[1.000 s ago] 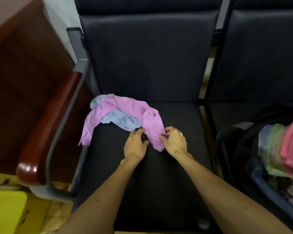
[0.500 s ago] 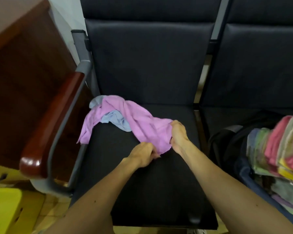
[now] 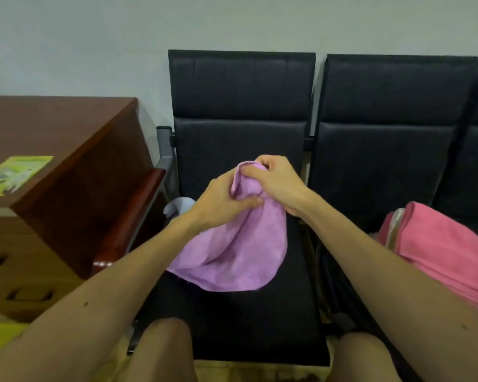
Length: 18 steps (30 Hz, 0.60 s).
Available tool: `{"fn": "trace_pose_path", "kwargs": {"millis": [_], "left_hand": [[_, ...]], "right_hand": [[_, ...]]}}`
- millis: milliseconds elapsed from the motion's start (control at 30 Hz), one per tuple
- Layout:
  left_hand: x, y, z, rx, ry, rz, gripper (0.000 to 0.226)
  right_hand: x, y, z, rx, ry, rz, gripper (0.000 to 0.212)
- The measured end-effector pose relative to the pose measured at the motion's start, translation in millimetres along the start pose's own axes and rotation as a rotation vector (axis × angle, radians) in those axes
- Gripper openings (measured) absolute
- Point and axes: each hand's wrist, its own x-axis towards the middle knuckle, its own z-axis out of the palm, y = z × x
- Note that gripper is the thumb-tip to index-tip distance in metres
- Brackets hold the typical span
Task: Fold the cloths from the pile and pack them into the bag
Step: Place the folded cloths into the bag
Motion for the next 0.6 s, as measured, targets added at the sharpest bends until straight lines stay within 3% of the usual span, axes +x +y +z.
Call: {"fn": "trace_pose_path", "kwargs": {"millis": [133, 333, 467, 600], "left_hand": [[-18, 47, -12, -0.100, 0.118, 0.126, 0.038], [-43, 126, -18, -0.290, 0.125, 0.113, 0.026], [-52, 178, -20, -0.456, -0.017, 0.070, 0.020], [-71, 215, -9, -0.568, -0.152, 0.004, 0.030]], "right_hand": [[-29, -41, -20, -0.054, 0.068, -0.132, 0.029], [-65, -87, -45, -0.044, 0.138, -0.242, 0.035], [-85, -113, -67, 0.087, 0.206, -0.228, 0.030], [-112, -126, -81, 0.401, 0.041, -0.048, 0.029]]}}
